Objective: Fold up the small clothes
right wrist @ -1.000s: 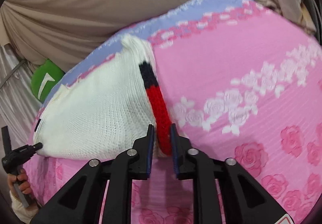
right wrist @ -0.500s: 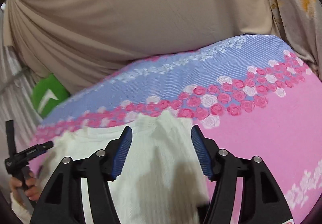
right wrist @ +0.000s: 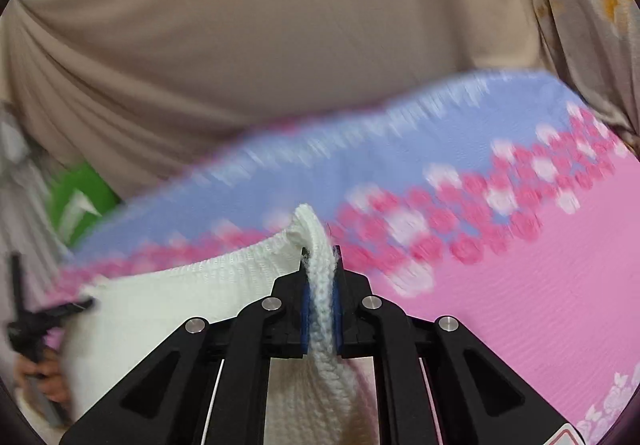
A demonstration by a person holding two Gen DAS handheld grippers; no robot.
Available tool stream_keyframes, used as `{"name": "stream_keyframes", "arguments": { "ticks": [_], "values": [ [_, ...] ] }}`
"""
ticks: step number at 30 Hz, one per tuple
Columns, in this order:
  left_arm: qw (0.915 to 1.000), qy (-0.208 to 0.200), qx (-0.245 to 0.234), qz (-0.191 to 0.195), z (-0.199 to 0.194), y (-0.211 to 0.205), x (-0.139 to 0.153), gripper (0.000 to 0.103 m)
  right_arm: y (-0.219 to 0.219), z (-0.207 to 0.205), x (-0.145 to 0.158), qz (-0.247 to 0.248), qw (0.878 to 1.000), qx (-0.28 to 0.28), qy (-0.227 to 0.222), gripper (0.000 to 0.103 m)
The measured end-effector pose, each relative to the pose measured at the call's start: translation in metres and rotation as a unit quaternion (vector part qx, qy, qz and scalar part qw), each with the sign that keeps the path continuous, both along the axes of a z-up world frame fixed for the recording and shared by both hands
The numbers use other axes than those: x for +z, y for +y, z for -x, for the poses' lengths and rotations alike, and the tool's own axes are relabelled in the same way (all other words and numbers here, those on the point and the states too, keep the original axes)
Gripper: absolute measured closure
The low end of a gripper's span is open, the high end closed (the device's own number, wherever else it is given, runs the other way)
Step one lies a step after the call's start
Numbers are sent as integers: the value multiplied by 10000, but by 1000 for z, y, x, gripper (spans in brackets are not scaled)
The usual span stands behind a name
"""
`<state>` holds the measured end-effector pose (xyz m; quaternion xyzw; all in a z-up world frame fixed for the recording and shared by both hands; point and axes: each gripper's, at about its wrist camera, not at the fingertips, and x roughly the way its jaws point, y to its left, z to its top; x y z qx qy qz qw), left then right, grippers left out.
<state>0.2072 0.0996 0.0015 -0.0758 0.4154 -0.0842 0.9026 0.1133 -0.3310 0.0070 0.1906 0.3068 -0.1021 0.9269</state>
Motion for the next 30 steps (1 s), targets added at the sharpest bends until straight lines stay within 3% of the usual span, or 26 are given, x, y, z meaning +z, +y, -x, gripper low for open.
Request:
{"name": "stream_keyframes", "arguments": {
  "ticks": [1, 3, 6, 8, 11, 13, 15, 19, 21, 23, 26, 27, 28, 30],
  "values": [
    [9998, 172, 75, -94, -8, -3, -14, 77, -3, -12, -19, -72, 9990, 6, 435, 96],
    [9994, -4, 74, -330, -7, -10, -14, 76, -5, -9, -13, -176, 9991, 20, 378, 95],
    [9994, -126, -5, -320, 6, -12, 1, 71, 5, 17, 21, -76, 9998, -23, -183, 89],
    [9988, -400, -11, -294, 28, -9, 22, 71, 22, 50, 43, 239, 9971, -139, -714, 85],
    [9956, -879, -199, -248, 75, -11, 54, 63, 56, 82, 54, 249, 9938, 341, -1025, 83],
    [9939, -978, -495, -133, 104, -22, 63, 63, 91, 91, 45, 132, 9910, 966, -915, 84],
    [9913, -883, -971, -119, 131, -43, 60, 63, 142, 91, 23, 67, 9826, 1782, -511, 84],
    [9869, -320, -1494, -525, 159, -82, 13, 63, 203, 87, -29, -312, 9615, 2724, 192, 88],
    [9872, -147, -1427, -702, 161, -80, -8, 64, 202, 88, -44, -85, 9650, 2592, 397, 99],
    [9869, -286, -1351, -837, 169, -66, -11, 65, 175, 99, -45, -137, 9724, 2286, 438, 101],
    [9867, -410, -663, -1425, 176, -28, -9, 65, 116, 129, -43, 335, 9896, 1263, 609, 101],
    [9867, -340, -430, -1532, 175, -10, -13, 66, 88, 143, -46, 208, 9927, 976, 672, 103],
    [9887, -190, -324, -1449, 172, 7, -18, 68, 63, 157, -49, -67, 9949, 780, 633, 103],
    [9953, -25, -307, -919, 172, 38, -22, 74, 35, 178, -49, -285, 9968, 443, 602, 103]
  ]
}}
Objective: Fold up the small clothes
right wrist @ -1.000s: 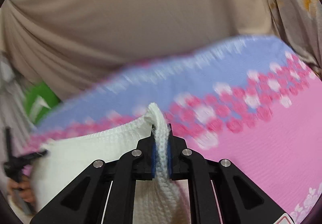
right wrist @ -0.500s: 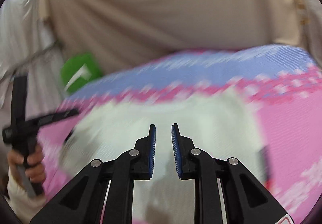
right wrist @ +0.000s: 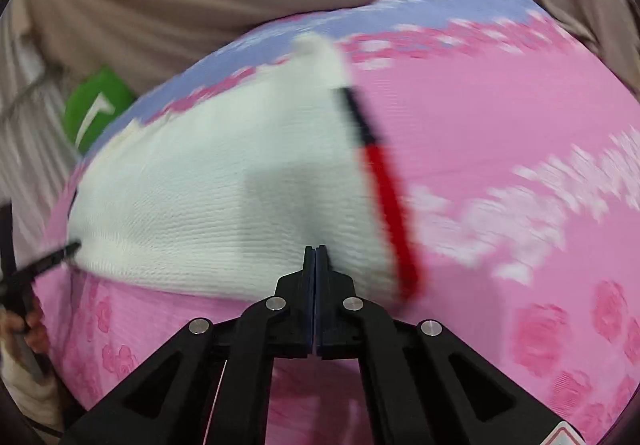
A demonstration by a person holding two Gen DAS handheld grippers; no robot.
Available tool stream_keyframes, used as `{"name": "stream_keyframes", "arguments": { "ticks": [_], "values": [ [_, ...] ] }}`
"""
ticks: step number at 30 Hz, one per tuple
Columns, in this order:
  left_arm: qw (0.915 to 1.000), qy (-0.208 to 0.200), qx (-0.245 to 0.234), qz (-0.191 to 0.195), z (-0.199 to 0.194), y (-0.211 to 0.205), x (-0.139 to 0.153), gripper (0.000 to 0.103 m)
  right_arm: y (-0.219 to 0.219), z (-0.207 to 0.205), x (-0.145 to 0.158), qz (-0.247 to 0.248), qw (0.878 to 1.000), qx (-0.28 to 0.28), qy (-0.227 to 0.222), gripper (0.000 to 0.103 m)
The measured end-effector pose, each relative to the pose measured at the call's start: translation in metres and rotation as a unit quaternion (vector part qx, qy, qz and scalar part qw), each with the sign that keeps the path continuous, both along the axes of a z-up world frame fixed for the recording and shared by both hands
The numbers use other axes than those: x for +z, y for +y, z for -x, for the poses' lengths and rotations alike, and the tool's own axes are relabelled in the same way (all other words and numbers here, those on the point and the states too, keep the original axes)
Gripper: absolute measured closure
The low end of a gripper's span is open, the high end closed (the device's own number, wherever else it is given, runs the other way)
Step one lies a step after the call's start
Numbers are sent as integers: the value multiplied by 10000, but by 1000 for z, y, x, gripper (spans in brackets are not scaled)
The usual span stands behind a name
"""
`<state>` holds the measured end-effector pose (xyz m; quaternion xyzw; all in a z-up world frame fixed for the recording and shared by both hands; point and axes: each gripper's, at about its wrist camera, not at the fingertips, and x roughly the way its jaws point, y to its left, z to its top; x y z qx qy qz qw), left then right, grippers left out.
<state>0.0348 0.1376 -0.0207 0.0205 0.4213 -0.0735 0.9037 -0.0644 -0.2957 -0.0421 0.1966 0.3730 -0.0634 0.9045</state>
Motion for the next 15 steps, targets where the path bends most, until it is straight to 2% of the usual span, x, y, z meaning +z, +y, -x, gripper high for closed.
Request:
{"name": "stream_keyframes", "arguments": {
  "ticks": [1, 2, 5, 6, 7, 8, 9, 12, 14, 15],
  "values": [
    [10000, 10, 47, 41, 2, 4, 3, 79, -3, 5, 6, 210, 9996, -188, 10, 103],
    [9999, -6, 98, 142, 2, 4, 12, 79, -4, 5, 11, 334, 9991, -262, -26, 103],
    [9983, -387, 4, 446, -6, -10, 46, 75, 3, -11, 44, 386, 9973, -154, -600, 90],
    [9972, -537, -47, 508, -15, -18, 58, 65, 3, -21, 54, 440, 9961, -121, -752, 82],
    [9964, -641, -78, 542, -24, -26, 67, 47, 2, -29, 63, 479, 9949, -101, -883, 75],
    [9955, -771, -92, 544, -42, -35, 75, 41, -1, -48, 71, 535, 9936, -100, -986, 60],
    [9955, -803, -68, 508, -56, -42, 77, 34, -1, -63, 74, 577, 9932, -106, -1005, 50],
    [9976, -623, 64, 299, -109, -59, 66, 33, -12, -115, 71, 606, 9952, -120, -761, 50],
    [9994, -297, 113, 115, -148, -66, 45, 34, -17, -145, 57, 512, 9972, -132, -529, 50],
    [9997, -140, 152, 101, -160, -66, 35, 42, -20, -158, 51, 448, 9981, -125, -392, 50]
  ]
}}
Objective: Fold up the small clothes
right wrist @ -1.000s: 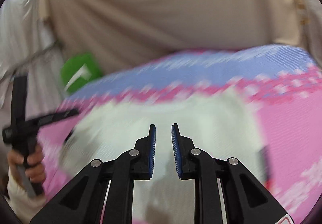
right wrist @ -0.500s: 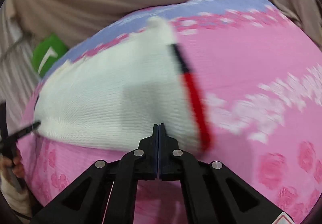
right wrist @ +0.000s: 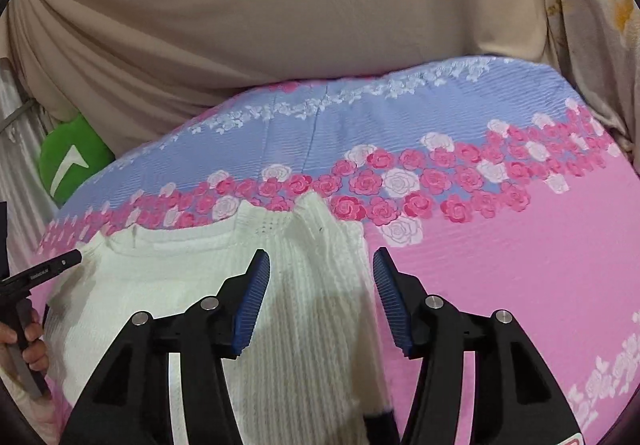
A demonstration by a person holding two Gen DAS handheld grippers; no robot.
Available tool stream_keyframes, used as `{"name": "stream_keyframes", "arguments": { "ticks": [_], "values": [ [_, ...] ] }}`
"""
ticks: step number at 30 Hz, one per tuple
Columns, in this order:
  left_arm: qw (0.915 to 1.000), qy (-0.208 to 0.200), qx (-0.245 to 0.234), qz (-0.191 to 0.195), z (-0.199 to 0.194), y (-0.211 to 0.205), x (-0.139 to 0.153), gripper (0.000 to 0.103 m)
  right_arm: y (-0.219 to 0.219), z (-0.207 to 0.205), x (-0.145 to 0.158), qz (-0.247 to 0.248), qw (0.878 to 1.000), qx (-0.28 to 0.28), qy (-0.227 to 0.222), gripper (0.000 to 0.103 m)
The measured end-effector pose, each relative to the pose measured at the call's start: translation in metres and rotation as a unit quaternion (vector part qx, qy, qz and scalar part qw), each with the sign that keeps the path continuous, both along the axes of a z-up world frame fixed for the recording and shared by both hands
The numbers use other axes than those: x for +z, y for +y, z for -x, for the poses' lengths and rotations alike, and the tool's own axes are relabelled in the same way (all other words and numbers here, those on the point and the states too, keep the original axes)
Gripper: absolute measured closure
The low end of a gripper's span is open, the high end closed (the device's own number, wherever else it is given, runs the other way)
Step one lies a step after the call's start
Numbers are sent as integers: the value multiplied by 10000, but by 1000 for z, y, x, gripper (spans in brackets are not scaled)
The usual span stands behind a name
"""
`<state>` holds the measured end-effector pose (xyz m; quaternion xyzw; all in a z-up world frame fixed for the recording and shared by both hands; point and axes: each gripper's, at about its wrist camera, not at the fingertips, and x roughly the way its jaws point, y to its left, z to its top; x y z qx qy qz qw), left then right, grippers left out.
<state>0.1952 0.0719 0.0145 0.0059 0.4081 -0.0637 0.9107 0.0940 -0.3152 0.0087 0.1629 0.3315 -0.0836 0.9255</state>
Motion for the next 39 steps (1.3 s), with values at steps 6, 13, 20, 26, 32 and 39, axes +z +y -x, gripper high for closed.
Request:
{"name": "stream_keyframes", "arguments": {
  "ticks": [6, 13, 20, 26, 32, 39],
  "values": [
    [9990, -224, -92, 385, 2, 9, 2, 82, 12, 0, 10, 42, 9983, 237, -531, 95],
    [9975, -599, 40, 362, -18, -1, 29, 83, -7, -4, 37, -67, 9960, -81, -882, 95],
    [9997, -118, 174, -151, -36, -5, 0, 68, -15, -15, 7, -297, 9988, -332, -193, 88],
    [9979, -551, -91, 320, 56, 2, 35, 55, 85, 43, 40, -92, 9923, 970, -771, 86],
    [9976, 73, -685, -22, 107, -35, -18, 56, 171, 46, -36, -91, 9745, 2224, 292, 100],
    [9971, -134, 469, -579, 136, 55, -18, 59, 39, 133, -45, -25, 9986, 205, 478, 103]
  ]
}}
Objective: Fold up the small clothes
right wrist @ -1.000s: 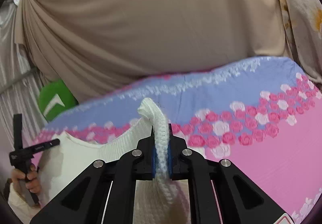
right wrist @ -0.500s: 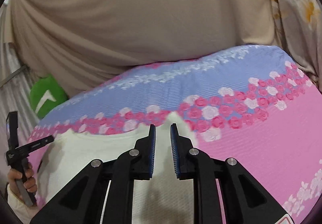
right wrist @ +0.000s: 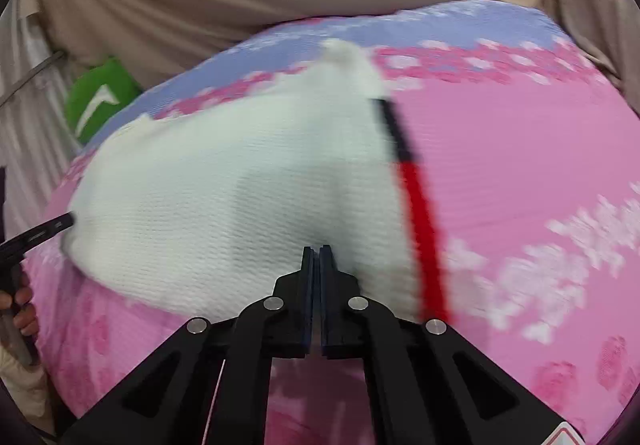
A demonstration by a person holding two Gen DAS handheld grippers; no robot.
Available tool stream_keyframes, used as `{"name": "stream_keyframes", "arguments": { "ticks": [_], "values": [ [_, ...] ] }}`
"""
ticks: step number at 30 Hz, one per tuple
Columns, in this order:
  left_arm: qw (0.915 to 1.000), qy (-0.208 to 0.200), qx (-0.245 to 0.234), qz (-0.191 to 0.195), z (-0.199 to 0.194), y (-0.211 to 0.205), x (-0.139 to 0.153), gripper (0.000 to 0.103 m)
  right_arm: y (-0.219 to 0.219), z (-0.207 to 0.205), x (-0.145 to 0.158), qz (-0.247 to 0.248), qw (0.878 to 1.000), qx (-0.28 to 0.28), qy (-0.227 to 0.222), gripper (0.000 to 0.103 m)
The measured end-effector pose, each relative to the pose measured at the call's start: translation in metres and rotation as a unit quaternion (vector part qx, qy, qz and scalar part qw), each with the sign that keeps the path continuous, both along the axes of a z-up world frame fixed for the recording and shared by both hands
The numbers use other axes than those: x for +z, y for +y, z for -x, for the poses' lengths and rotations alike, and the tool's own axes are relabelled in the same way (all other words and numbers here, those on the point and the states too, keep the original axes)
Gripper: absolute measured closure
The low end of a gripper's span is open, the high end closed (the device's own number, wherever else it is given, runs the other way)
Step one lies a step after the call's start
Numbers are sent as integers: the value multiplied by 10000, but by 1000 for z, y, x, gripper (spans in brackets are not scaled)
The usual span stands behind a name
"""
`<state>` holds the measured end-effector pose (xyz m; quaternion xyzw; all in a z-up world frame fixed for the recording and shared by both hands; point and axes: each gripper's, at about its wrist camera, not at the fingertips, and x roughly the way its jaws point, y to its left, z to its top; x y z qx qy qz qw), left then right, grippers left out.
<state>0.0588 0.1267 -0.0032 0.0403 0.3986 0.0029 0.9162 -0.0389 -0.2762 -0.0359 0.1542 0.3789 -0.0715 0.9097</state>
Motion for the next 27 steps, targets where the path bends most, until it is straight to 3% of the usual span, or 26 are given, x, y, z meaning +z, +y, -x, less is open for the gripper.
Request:
{"name": "stream_keyframes", "arguments": {
  "ticks": [2, 4, 8, 10, 12, 14, 18, 21, 22, 24, 25, 27],
  "values": [
    [9995, 206, 188, 142, 2, 24, -8, 59, -9, 18, 4, -9, 9997, -224, -34, 103],
    [9965, 397, 230, 694, 9, 39, -10, 59, 7, 21, 15, 88, 9996, -220, -181, 95],
    [9939, 304, 198, 1037, 19, 32, 1, 60, 73, -5, 35, -237, 9947, 808, -583, 94],
    [9933, 323, 85, 1108, 20, 23, 2, 59, 105, -25, 23, -312, 9905, 1266, -431, 94],
    [9931, 365, 54, 1115, 22, 19, 0, 59, 121, -45, -1, -122, 9904, 1373, -59, 94],
    [9919, 434, 111, 1191, 20, 25, -3, 59, 125, -48, -5, -23, 9911, 1329, -43, 96],
    [9857, 444, 386, 1579, 12, 53, -5, 46, 131, -52, 32, -69, 9907, 1297, -396, 94],
    [9748, 560, 435, 2115, -2, 66, -11, 37, 152, -61, 50, 32, 9858, 1528, -690, 94],
    [9705, 605, 411, 2297, -7, 67, -13, 29, 159, -68, 50, 80, 9849, 1586, -684, 94],
    [9601, 753, 366, 2668, -18, 66, -21, 27, 165, -79, 39, -4, 9841, 1692, -532, 94],
    [9572, 753, 346, 2774, -20, 65, -23, 20, 168, -87, 30, -46, 9841, 1726, -417, 94],
    [9571, 633, 358, 2805, -25, 60, -22, 19, 172, -101, 7, 3, 9848, 1732, -143, 97]
  ]
}}
